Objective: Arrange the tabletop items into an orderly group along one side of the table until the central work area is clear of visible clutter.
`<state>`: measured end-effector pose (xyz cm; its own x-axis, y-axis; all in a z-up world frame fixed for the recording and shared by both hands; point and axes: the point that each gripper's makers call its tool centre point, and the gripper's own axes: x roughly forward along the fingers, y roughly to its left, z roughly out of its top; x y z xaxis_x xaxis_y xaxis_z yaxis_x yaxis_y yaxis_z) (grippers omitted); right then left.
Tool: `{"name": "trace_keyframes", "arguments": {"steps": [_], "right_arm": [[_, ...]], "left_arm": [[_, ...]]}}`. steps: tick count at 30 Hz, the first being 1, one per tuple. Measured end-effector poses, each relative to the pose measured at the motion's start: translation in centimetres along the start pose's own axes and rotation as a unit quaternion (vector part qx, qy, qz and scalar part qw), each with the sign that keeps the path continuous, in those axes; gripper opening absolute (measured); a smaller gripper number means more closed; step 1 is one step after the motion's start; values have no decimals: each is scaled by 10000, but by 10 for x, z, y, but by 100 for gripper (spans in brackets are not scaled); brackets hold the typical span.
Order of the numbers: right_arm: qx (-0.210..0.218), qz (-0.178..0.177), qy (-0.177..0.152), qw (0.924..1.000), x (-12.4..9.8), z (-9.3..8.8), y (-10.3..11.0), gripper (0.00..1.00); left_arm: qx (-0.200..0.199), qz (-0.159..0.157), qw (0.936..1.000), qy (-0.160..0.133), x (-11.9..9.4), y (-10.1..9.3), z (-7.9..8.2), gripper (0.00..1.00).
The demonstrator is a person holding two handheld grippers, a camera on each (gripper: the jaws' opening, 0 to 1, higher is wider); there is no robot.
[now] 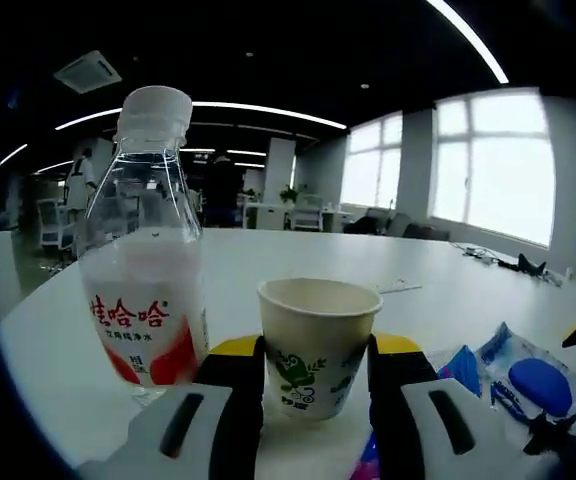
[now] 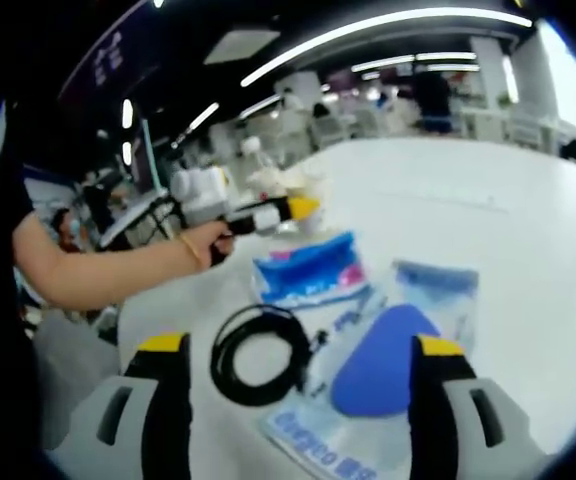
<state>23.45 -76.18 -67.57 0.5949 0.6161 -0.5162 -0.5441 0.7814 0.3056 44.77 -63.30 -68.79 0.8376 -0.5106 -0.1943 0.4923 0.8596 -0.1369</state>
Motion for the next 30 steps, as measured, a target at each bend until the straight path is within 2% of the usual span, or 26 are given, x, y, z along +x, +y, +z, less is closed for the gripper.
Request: {"name": "trace_keyframes", "arguments": {"steps": [16, 22, 23, 30], "right_arm": [[-25, -10, 41, 10000, -1, -3, 0, 87], [3, -24, -10, 10000, -1, -2, -1, 88], [11, -33, -32, 10000, -1, -1, -2, 89], [21, -102, -121, 9999, -3, 4, -6, 91]], "left_arm": [[38, 84, 9998, 199, -5, -1, -10, 41], [-52, 121, 9991, 397, -8, 0, -18, 41], [-38, 187, 9990, 402, -10, 2, -17, 41], [-135, 132, 9990, 404, -13, -1, -12, 45]]}}
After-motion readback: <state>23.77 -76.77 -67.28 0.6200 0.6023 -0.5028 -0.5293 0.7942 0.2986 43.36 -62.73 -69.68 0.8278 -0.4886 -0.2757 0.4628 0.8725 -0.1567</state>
